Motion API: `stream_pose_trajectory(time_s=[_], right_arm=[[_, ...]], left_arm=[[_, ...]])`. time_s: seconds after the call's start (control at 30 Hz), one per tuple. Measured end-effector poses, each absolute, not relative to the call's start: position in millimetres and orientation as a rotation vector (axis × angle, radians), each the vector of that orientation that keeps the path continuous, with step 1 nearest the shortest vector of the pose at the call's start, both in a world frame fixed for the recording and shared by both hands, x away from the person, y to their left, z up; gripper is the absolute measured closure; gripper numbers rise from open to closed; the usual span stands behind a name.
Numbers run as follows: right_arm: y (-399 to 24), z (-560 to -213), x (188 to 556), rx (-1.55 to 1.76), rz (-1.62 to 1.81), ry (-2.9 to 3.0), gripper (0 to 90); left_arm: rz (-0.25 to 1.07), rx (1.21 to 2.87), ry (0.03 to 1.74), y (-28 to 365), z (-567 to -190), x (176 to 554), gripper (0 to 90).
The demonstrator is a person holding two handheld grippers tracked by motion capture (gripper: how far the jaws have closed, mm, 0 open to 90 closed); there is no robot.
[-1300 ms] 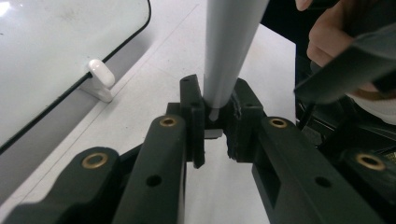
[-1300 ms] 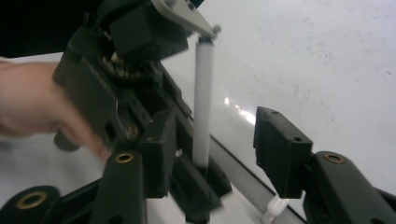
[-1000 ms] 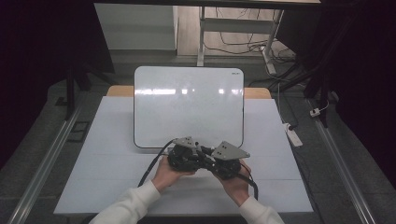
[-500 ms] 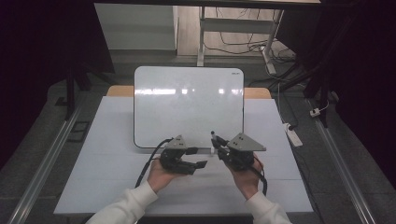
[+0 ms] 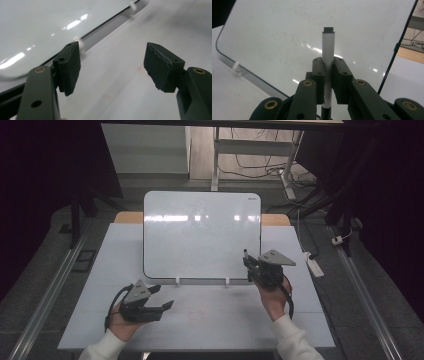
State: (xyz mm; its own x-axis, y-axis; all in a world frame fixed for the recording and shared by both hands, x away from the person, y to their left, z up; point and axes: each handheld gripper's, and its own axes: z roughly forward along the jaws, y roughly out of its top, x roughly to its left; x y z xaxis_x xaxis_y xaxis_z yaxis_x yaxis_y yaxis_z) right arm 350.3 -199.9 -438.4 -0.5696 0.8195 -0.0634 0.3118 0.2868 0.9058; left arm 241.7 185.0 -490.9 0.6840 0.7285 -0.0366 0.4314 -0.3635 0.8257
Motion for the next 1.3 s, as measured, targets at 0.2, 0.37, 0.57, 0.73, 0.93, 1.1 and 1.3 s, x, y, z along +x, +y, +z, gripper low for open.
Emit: stream_pose_trajectory(time_s=[0.2, 0.37, 0.57, 0.73, 0.93, 1.1, 1.3], right_arm=[[-199.6, -443.1, 366.4, 1.069, 1.226, 2.028, 80.5], [-196.3, -446.3, 380.0, 1.097, 1.180, 2.030, 80.4], [-195.4, -449.9, 396.1, 1.136, 1.141, 2.026, 80.2], [-195.6, -453.2, 404.3, 1.152, 1.122, 2.019, 79.9], [-197.2, -457.1, 410.5, 1.157, 1.100, 2.011, 79.6], [-197.0, -457.4, 413.9, 1.142, 1.096, 2.004, 79.6], [-191.8, -453.2, 415.4, 1.113, 1.125, 2.011, 79.3]], left_arm=[[0.471, 2.026, 0.919, 198.7, -494.0, 235.2, 31.0], [0.478, 2.048, 0.931, 201.4, -497.1, 237.2, 31.2], [0.477, 2.059, 0.937, 203.0, -499.0, 237.8, 31.6], [0.481, 2.066, 0.942, 204.5, -500.5, 238.4, 31.6], [0.486, 2.071, 0.948, 206.1, -501.7, 238.8, 32.0], [0.485, 2.070, 0.952, 206.8, -502.4, 239.1, 32.3], [0.487, 2.072, 0.950, 206.5, -502.7, 238.9, 32.6]])
